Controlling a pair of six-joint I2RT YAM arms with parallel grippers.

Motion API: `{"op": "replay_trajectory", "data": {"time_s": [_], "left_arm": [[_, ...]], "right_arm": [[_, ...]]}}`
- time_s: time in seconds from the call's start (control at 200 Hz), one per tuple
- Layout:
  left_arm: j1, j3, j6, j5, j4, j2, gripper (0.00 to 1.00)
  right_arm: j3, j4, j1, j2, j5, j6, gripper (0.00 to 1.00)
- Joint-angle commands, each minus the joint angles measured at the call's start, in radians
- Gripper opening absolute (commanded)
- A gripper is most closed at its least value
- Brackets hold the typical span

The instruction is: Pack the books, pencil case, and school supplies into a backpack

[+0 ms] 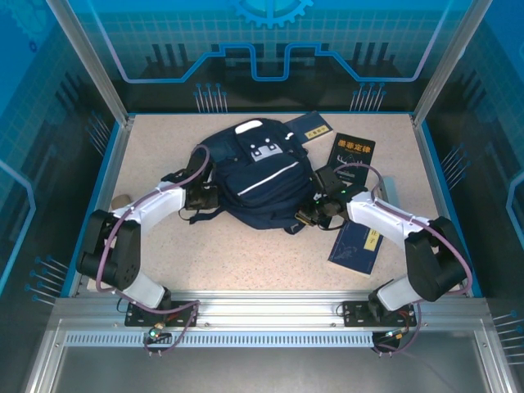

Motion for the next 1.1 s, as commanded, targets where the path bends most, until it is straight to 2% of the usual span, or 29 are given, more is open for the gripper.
{"op": "replay_trajectory", "data": {"time_s": [0.0,0.055,0.155,0.26,0.335,0.395,0.485,0.63,0.71,0.825,0.93,1.01,1.096], "left_arm": [[0.054,0.026,-0.001,-0.129,0.024,-0.013,0.00],[0.066,0.027,-0.013,-0.133,0.018,-0.020,0.00],[0.091,0.033,-0.049,-0.160,-0.009,-0.040,0.18],[0.105,0.034,-0.081,-0.191,-0.034,-0.069,0.46],[0.109,0.039,-0.110,-0.197,-0.058,-0.099,0.58],[0.109,0.040,-0.138,-0.173,-0.069,-0.128,0.66],[0.115,0.038,-0.157,-0.054,-0.061,-0.175,0.76],[0.118,0.028,-0.193,0.076,-0.029,-0.245,0.88],[0.118,0.032,-0.199,0.133,-0.023,-0.269,0.93],[0.118,0.045,-0.202,0.208,-0.014,-0.280,0.96],[0.118,0.063,-0.203,0.250,-0.021,-0.276,0.98],[0.118,0.061,-0.198,0.266,-0.017,-0.282,0.99],[0.118,0.052,-0.191,0.249,-0.024,-0.295,0.99]], "right_arm": [[0.020,0.062,0.014,0.040,-0.085,-0.076,0.04],[0.040,0.096,0.048,0.067,-0.126,-0.081,0.04],[0.090,0.136,0.111,0.114,-0.161,-0.068,0.06],[0.145,0.181,0.156,0.172,-0.195,-0.041,0.08],[0.184,0.216,0.175,0.213,-0.225,-0.032,0.12],[0.208,0.258,0.194,0.242,-0.260,-0.045,0.17],[0.242,0.260,0.222,0.261,-0.284,-0.082,0.24],[0.210,0.162,0.218,0.192,-0.186,-0.137,0.58],[0.190,0.074,0.201,0.115,-0.090,-0.190,0.70],[0.200,-0.085,0.161,0.022,0.086,-0.282,0.77],[0.252,-0.197,0.080,0.013,0.238,-0.358,0.80],[0.315,-0.228,0.002,0.057,0.297,-0.413,0.81],[0.395,-0.210,-0.079,0.143,0.301,-0.460,0.80]]}}
